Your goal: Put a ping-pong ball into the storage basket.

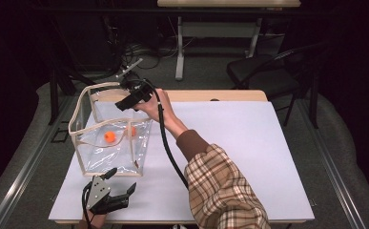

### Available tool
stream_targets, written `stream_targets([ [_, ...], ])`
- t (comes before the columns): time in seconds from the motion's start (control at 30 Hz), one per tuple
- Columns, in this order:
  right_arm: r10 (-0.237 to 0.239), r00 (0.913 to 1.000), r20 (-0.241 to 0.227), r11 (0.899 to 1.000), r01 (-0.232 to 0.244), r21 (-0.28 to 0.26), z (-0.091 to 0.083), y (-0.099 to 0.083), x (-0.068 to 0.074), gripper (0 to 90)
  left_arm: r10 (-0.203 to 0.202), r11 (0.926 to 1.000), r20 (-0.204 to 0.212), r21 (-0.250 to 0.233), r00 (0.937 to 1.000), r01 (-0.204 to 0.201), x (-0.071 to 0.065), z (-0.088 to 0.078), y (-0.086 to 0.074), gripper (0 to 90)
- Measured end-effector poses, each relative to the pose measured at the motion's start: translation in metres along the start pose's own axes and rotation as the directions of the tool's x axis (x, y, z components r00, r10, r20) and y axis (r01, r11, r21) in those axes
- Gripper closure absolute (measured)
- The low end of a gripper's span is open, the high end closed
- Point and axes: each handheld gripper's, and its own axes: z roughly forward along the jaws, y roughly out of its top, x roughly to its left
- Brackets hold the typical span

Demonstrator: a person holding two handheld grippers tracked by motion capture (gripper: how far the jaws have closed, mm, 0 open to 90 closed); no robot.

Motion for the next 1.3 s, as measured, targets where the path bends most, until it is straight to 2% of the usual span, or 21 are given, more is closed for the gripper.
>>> stream_targets([
  [0.13, 0.009, 0.9999, -0.011, 1.0, -0.009, -0.029, -0.022, -0.003, -0.003, 13.3, 0.008, 1.0, 0.007, 0.003, 0.9999, -0.008, -0.002, 0.002, 0.001, 15.9],
  [0.23, 0.002, 1.0, -0.008, 1.0, -0.003, -0.028, -0.039, -0.009, -0.004, 11.3, 0.013, 0.9999, 0.008, 0.004, 0.9999, -0.013, -0.003, 0.002, 0.001, 15.9],
  [0.47, 0.012, 0.9999, 0.007, 1.0, -0.012, -0.025, -0.062, -0.027, -0.01, 9.5, 0.019, 0.9998, 0.006, 0.007, 0.9998, -0.019, -0.004, 0.002, 0.001, 15.9],
  [0.97, 0.039, 0.9982, 0.046, 0.999, -0.039, -0.01, -0.093, -0.084, -0.023, 4.5, 0.024, 0.9997, -0.013, 0.002, 0.9996, -0.024, -0.004, 0.001, 0.002, 15.9],
  [1.3, 0.046, 0.9972, 0.06, 0.999, -0.047, 0.018, -0.103, -0.12, -0.02, 2.4, 0.025, 0.9997, -0.013, 0.0, 0.9996, -0.025, -0.004, 0.001, 0.002, 15.9],
])
